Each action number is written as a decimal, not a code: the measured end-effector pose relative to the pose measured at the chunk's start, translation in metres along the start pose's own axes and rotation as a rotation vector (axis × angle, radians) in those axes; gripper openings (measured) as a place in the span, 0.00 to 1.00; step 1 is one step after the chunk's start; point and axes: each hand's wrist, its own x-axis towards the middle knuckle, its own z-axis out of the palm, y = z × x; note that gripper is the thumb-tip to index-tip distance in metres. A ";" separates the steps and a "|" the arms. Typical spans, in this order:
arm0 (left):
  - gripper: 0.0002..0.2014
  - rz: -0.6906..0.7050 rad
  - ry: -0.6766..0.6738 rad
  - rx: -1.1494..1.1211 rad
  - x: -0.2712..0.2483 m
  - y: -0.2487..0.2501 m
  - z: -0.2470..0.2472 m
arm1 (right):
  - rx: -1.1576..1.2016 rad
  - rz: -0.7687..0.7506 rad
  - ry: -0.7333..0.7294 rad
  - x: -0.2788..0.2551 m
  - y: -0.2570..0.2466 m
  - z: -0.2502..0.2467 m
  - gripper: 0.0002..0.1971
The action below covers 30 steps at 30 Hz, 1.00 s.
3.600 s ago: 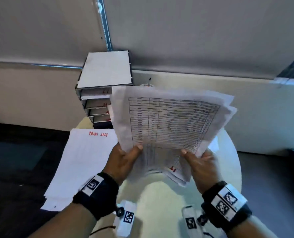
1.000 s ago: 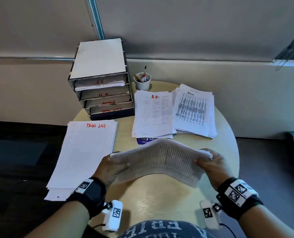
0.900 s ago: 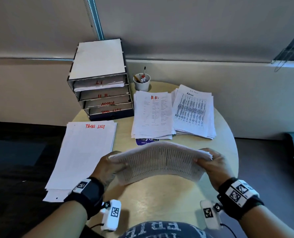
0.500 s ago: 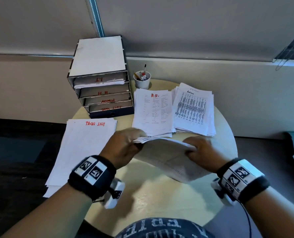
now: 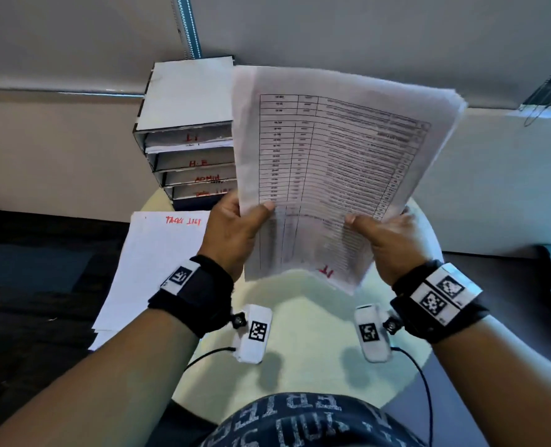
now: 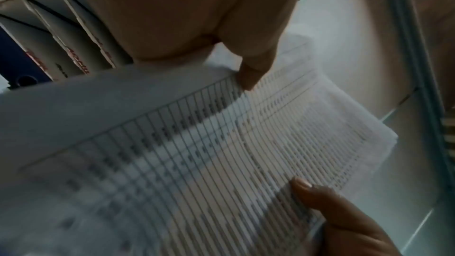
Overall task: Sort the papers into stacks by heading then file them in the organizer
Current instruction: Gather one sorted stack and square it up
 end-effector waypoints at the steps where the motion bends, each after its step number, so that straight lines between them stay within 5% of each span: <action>1: 0.12 0.036 0.007 -0.012 -0.002 0.001 0.002 | -0.002 -0.045 0.034 -0.004 0.004 0.003 0.11; 5: 0.14 0.021 -0.013 0.000 -0.011 -0.012 0.000 | 0.097 -0.049 0.108 -0.013 0.017 0.012 0.10; 8: 0.25 -0.041 -0.036 0.001 -0.020 -0.029 -0.006 | 0.149 -0.023 0.050 -0.020 0.025 0.011 0.10; 14: 0.29 -0.086 -0.085 -0.042 -0.027 -0.036 -0.012 | 0.144 -0.032 -0.017 -0.031 0.036 0.013 0.12; 20: 0.33 -0.208 -0.114 -0.034 -0.036 -0.064 -0.030 | 0.050 0.199 -0.174 -0.036 0.068 -0.006 0.19; 26: 0.20 -0.312 -0.134 0.017 -0.040 -0.081 -0.023 | -0.010 0.265 -0.226 -0.038 0.080 -0.004 0.16; 30: 0.16 -0.293 -0.031 -0.029 -0.024 -0.068 -0.022 | 0.019 0.337 -0.186 -0.026 0.088 -0.015 0.13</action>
